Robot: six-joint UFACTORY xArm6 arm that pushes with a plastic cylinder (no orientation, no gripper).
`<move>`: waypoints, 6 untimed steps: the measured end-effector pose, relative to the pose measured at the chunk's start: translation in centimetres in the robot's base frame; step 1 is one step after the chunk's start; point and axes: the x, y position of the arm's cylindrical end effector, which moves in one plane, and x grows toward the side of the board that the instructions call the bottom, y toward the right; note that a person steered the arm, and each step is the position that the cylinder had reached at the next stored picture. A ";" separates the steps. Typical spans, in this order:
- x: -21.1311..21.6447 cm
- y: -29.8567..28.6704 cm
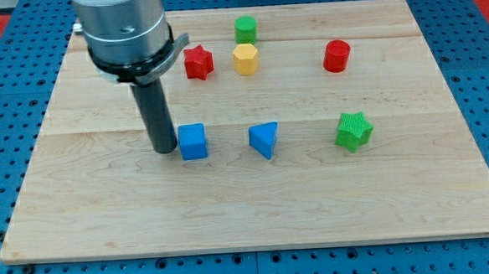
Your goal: Move the blue cube to the left side slightly
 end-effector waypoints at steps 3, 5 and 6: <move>5.2 9.0; 1.7 8.6; 1.0 7.3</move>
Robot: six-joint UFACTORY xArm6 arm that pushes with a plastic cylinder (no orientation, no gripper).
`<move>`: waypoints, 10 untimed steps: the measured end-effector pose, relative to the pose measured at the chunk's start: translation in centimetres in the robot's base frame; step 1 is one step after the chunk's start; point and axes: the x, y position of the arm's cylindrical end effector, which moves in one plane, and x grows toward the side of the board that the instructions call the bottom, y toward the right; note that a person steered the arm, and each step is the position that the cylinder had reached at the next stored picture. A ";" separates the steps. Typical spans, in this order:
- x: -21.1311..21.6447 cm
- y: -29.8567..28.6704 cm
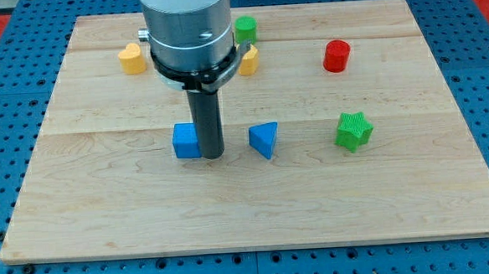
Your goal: Move the blue cube to the left side slightly
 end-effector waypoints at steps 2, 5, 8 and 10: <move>-0.4 -0.2; -1.9 -0.2; -4.1 0.5; -10.9 7.1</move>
